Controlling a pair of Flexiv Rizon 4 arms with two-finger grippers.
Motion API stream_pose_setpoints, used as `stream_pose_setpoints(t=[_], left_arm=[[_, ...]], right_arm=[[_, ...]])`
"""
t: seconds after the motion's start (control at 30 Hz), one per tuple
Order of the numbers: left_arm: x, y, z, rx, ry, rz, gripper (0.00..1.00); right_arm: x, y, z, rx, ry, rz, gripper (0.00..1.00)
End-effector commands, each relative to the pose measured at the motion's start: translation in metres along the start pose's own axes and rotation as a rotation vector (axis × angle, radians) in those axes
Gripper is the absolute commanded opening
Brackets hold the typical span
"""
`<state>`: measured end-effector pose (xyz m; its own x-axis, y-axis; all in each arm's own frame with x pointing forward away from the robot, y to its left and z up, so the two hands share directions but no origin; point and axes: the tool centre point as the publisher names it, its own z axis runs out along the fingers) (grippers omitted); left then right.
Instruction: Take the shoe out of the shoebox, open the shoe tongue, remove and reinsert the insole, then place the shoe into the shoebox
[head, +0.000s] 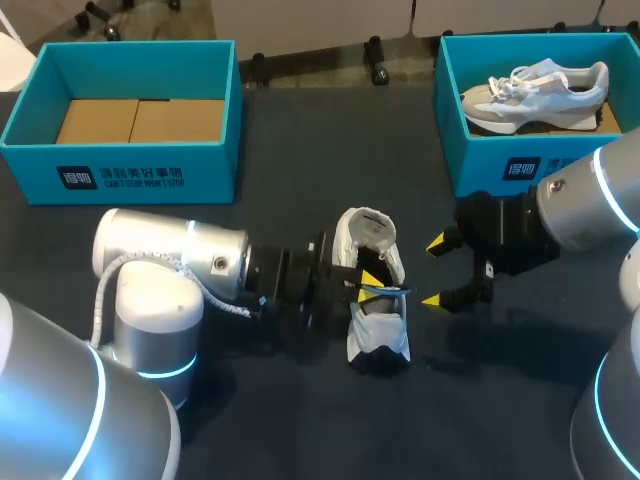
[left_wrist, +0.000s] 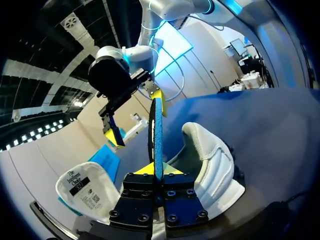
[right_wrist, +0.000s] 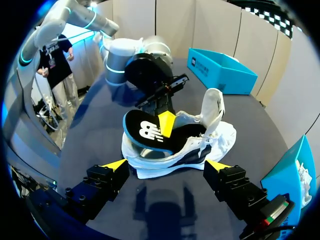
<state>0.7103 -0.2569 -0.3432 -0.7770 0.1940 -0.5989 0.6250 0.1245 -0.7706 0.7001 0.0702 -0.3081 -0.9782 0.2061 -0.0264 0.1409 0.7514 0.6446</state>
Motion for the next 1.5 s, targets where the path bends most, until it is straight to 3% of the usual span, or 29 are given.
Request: stream_pose_setpoints(t=[0.03, 0.33, 0.37, 0.4, 0.77, 1.1, 1.13, 1.2, 1.27, 1.5], left_arm=[[-0.002, -0.001, -0.001, -0.008, 0.012, 0.001, 0.0], [0.0, -0.006, 0.001, -0.007, 0.022, -0.021, 0.01], [0.0, -0.007, 0.001, -0.008, 0.023, -0.022, 0.27], [-0.001, -0.008, 0.0, -0.008, 0.024, -0.023, 0.39], [-0.004, -0.021, -0.002, -0.068, 0.073, -0.045, 0.48], [0.001, -0.022, -0.003, -0.144, 0.133, -0.063, 0.45], [0.002, -0.022, -0.003, -0.144, 0.135, -0.064, 0.42], [0.004, -0.021, -0.003, -0.147, 0.142, -0.068, 0.18], [0.006, -0.02, -0.002, -0.148, 0.145, -0.07, 0.0], [0.011, -0.01, -0.001, -0.151, 0.145, -0.082, 0.0]], right_arm=[[0.0, 0.0, 0.0, 0.0, -0.001, 0.0, 1.0], [0.0, 0.0, 0.0, 0.0, -0.001, 0.0, 1.0], [0.0, 0.0, 0.0, 0.0, -0.001, 0.0, 1.0], [0.0, 0.0, 0.0, 0.0, -0.001, 0.0, 1.0], [0.0, 0.0, 0.0, 0.0, -0.001, 0.0, 1.0], [0.0, 0.0, 0.0, 0.0, -0.001, 0.0, 1.0], [0.0, 0.0, 0.0, 0.0, -0.001, 0.0, 1.0], [0.0, 0.0, 0.0, 0.0, -0.001, 0.0, 1.0], [0.0, 0.0, 0.0, 0.0, -0.001, 0.0, 1.0], [0.0, 0.0, 0.0, 0.0, -0.001, 0.0, 1.0]])
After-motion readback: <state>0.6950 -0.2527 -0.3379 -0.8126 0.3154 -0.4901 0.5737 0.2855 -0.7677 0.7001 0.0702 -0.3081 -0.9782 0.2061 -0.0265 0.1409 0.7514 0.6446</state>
